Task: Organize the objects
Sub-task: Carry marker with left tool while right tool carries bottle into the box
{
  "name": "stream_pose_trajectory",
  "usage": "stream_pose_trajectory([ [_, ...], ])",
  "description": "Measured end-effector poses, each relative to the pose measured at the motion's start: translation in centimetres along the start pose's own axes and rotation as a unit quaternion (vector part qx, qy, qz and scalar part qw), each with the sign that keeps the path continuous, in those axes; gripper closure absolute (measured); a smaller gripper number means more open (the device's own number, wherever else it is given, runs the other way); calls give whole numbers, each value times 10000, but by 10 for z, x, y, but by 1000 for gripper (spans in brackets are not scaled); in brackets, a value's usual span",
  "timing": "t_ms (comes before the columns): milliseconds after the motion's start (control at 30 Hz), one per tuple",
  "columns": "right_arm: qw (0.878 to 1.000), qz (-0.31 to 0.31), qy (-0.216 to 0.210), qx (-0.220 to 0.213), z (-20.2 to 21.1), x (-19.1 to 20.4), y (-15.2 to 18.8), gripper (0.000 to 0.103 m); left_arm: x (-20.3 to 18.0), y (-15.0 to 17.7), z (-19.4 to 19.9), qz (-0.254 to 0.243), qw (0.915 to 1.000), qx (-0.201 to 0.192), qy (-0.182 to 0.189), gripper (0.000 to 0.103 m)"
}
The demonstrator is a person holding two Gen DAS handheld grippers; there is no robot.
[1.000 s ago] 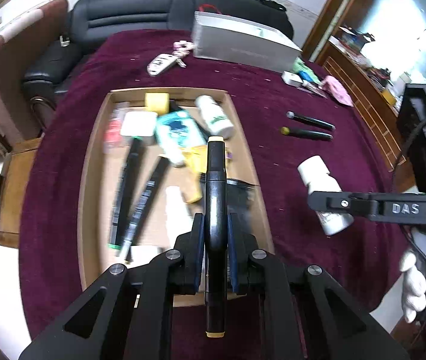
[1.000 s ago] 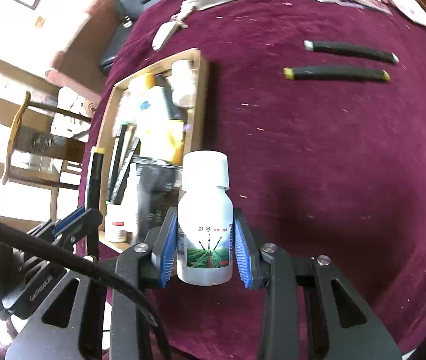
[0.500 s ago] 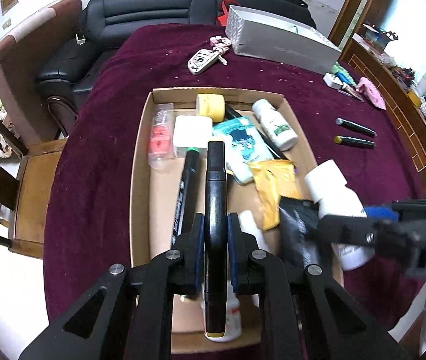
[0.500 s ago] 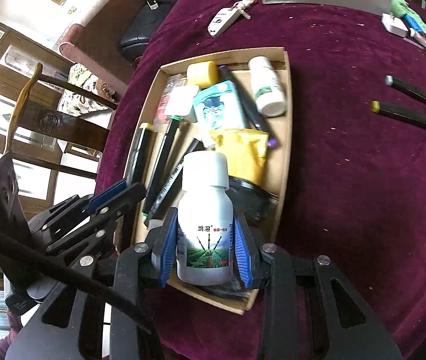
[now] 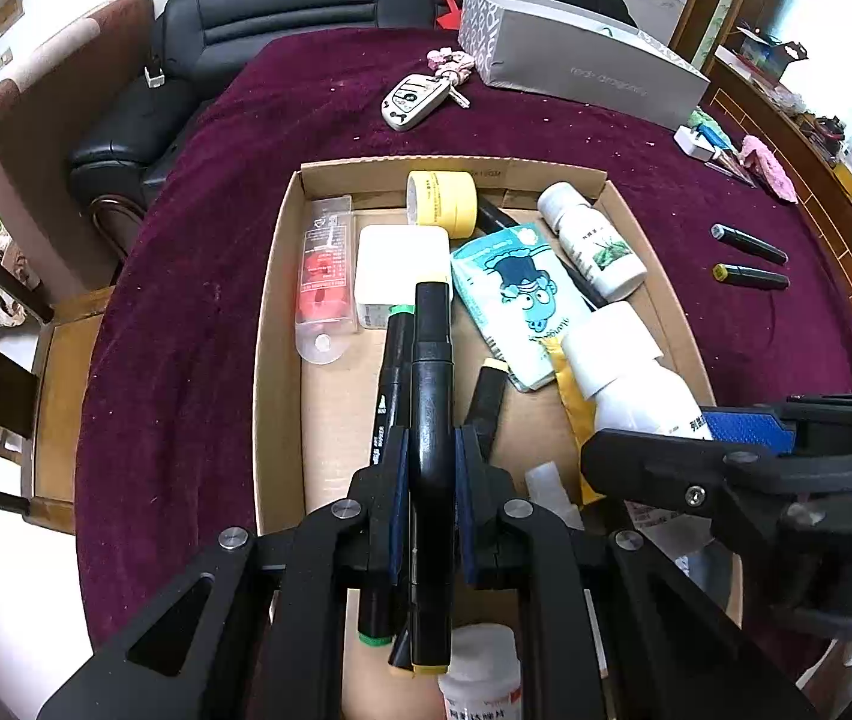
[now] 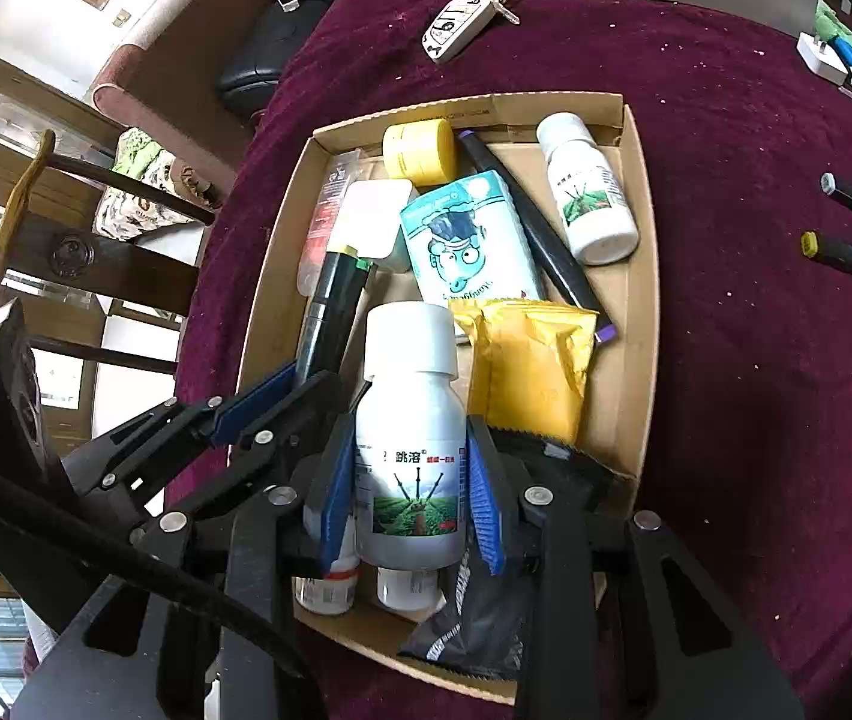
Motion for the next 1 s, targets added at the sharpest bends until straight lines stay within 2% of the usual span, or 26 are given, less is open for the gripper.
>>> stream_pose_trajectory([
  [1000, 9999, -124, 61, 40, -26, -8, -30, 70, 9, -27, -20, 31, 9999, -27, -141, 92],
])
Point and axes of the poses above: each gripper's, at about its wrist camera, not at the fingertips, and z roughly against the way its jaws point, x to its left, y to its underside, the point moved 3 cm from there along -z, roughly the way its jaws point, and after that the axes turned 11 degrees about x, right-handed, at the moved point
